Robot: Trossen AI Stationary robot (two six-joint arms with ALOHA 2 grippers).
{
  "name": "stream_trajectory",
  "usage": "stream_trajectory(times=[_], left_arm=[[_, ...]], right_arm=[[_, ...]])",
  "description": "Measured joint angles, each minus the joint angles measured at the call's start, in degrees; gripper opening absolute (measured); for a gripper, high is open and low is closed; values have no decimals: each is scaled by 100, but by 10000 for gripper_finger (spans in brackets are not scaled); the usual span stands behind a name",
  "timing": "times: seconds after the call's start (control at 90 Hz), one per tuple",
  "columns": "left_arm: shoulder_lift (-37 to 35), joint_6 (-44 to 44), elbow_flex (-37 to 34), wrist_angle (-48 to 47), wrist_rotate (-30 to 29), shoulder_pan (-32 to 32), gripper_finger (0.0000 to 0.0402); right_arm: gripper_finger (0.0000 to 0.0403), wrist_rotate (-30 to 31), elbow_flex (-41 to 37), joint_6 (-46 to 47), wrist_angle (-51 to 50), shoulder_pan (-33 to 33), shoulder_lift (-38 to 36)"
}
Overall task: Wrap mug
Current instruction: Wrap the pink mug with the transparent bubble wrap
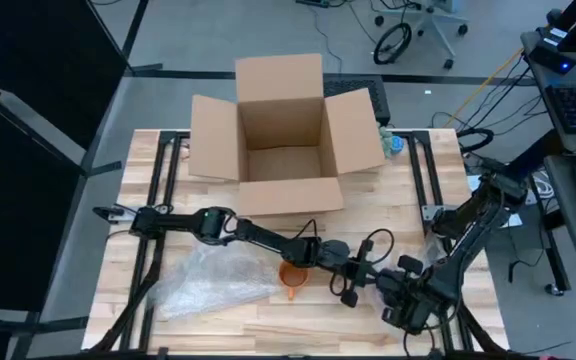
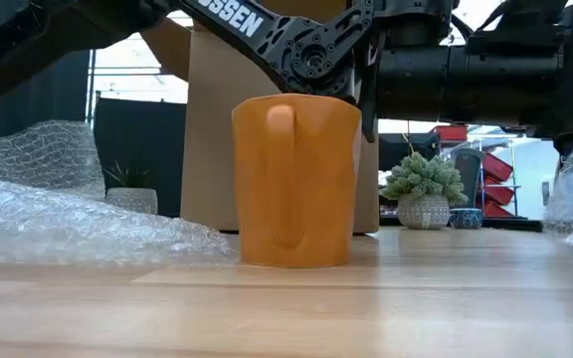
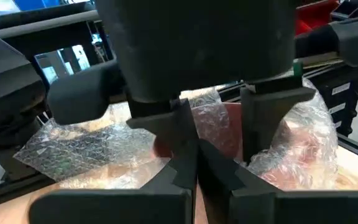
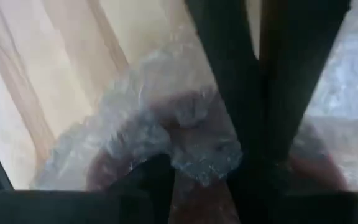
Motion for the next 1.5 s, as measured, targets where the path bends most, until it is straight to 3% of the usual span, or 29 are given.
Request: stream_trajectory(times=[0.278, 0.522, 0.633, 1.133, 1.5], left_arm=[[-259, 26, -26, -181, -41, -82, 0], [-800, 182, -39, -1468, 39, -129, 0], [-824, 179, -35, -1346, 353, -136, 0], [-382, 176, 0, -229, 469, -225, 0], [-339, 18, 15, -499, 521, -95, 0]], right_arm=[[120, 78, -25, -4, 45, -81, 35], [102, 127, -46, 11, 35, -70, 53], [89, 163, -55, 5, 33, -68, 61], [78, 125, -68, -192, 66, -116, 67], [78, 71, 85, -561, 73, -183, 78]])
